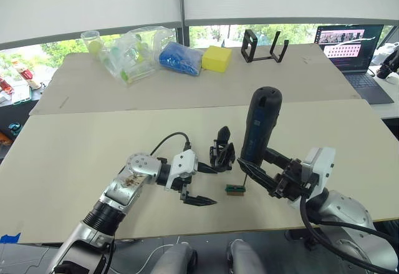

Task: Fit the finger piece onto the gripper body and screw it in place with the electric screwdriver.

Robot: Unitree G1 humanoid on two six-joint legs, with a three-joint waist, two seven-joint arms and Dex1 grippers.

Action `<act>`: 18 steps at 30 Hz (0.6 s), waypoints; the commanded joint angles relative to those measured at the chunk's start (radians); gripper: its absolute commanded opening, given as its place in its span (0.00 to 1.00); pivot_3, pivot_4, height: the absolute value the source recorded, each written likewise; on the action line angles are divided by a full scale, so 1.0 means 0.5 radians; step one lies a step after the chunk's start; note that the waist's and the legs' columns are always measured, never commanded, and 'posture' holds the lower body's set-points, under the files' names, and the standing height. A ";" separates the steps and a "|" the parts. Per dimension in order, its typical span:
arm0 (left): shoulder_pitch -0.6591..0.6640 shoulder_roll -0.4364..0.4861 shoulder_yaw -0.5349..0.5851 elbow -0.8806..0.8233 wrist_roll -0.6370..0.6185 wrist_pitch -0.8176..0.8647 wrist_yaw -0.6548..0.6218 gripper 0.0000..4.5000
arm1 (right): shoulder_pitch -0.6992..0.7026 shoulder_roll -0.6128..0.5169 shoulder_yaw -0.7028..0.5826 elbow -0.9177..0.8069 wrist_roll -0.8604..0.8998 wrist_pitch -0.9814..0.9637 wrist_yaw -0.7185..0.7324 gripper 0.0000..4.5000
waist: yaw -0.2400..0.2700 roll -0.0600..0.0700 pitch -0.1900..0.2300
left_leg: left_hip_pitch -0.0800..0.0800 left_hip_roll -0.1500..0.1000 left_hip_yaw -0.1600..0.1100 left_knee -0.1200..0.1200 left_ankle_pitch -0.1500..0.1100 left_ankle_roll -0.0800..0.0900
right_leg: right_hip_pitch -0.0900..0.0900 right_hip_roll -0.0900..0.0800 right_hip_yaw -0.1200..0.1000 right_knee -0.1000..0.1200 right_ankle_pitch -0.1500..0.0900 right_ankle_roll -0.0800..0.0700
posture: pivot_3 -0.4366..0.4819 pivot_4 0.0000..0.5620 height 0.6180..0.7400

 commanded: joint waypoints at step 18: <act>-0.032 0.002 0.035 0.016 -0.001 -0.055 -0.003 1.00 | -0.038 -0.030 -0.064 -0.099 0.052 -0.012 -0.036 0.42 | 0.000 0.000 0.000 | 0.000 0.000 0.000 0.000 0.000 0.000 | 0.000 0.000 0.000 0.000 0.000 0.000 | 0.48 0.27 1.00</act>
